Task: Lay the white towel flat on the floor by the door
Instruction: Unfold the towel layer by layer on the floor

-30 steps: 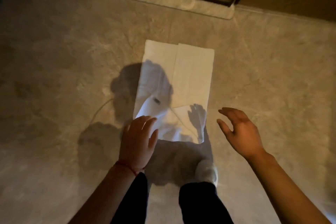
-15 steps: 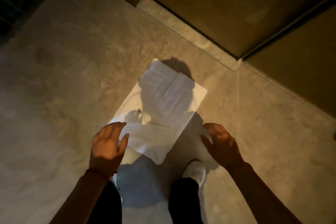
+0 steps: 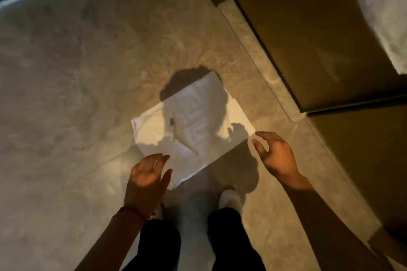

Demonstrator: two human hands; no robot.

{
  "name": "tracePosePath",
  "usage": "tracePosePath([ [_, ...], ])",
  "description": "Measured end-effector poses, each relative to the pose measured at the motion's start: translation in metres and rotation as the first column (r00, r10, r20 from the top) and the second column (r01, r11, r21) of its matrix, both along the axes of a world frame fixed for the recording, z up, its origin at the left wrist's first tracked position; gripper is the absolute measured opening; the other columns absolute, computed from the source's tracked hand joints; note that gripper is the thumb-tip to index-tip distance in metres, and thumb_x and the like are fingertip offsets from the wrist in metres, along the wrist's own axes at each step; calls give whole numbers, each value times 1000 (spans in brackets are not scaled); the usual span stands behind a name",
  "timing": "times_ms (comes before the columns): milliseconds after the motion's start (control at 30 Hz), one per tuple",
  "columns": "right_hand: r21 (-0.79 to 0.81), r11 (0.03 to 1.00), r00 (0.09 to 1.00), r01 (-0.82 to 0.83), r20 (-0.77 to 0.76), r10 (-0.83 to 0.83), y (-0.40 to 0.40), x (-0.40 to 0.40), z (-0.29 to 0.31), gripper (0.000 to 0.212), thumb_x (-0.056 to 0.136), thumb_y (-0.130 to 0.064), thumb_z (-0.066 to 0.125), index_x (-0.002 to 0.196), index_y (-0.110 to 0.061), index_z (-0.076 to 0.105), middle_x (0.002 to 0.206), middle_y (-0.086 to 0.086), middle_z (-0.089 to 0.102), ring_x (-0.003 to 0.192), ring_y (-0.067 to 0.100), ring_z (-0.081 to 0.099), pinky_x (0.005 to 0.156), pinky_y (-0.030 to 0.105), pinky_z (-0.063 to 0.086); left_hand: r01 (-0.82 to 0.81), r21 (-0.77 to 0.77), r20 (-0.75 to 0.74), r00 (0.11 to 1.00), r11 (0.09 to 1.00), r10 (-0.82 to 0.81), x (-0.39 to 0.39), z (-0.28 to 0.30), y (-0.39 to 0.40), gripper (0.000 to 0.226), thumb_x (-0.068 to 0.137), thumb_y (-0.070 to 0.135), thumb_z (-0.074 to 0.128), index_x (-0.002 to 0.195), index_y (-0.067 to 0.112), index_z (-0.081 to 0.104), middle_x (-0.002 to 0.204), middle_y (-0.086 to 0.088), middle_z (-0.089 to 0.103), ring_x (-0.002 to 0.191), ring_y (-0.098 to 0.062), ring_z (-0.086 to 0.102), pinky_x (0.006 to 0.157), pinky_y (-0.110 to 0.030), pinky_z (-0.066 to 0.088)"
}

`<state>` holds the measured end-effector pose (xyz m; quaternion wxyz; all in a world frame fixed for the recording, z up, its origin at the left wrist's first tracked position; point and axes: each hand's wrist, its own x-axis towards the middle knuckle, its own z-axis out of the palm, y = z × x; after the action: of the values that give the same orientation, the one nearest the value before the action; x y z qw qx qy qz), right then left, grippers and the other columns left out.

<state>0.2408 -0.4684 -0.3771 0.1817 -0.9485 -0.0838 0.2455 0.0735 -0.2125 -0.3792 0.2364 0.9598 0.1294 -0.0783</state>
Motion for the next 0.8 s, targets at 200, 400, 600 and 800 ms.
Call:
tracePosePath([
  [200, 95, 984, 987, -154, -28, 157, 8, 48, -45, 42, 87, -37, 48, 109, -4, 62, 108, 19, 66, 98, 34, 63, 85, 34, 47, -211, 31, -153, 965, 977, 214, 11, -34, -9, 47, 84, 35, 35, 105, 3, 62, 99, -22, 68, 89, -39, 64, 75, -47, 53],
  [400, 36, 929, 925, -367, -94, 369, -13, 114, -96, 34, 93, -29, 46, 120, -10, 55, 123, 15, 59, 111, 32, 55, 93, 42, 43, -421, 84, -188, 883, 903, 429, 38, -81, -61, 45, 83, 34, 37, 110, 6, 60, 108, -20, 65, 101, -39, 60, 84, -50, 49],
  [600, 35, 897, 891, -440, -104, 441, -18, 144, -158, 33, 92, -25, 47, 119, -7, 56, 122, 17, 60, 110, 32, 55, 90, 38, 42, -490, 81, -122, 859, 868, 496, 70, -151, -92, 44, 85, 30, 37, 107, -1, 60, 103, -26, 66, 94, -42, 62, 76, -49, 52],
  [800, 106, 911, 903, -400, -126, 411, -1, 161, -252, 30, 91, -22, 51, 118, -10, 56, 122, 15, 59, 110, 31, 55, 96, 45, 45, -548, 60, -169, 819, 835, 549, 77, -255, -97, 41, 85, 27, 43, 112, -1, 57, 109, -27, 63, 101, -44, 59, 80, -52, 50],
])
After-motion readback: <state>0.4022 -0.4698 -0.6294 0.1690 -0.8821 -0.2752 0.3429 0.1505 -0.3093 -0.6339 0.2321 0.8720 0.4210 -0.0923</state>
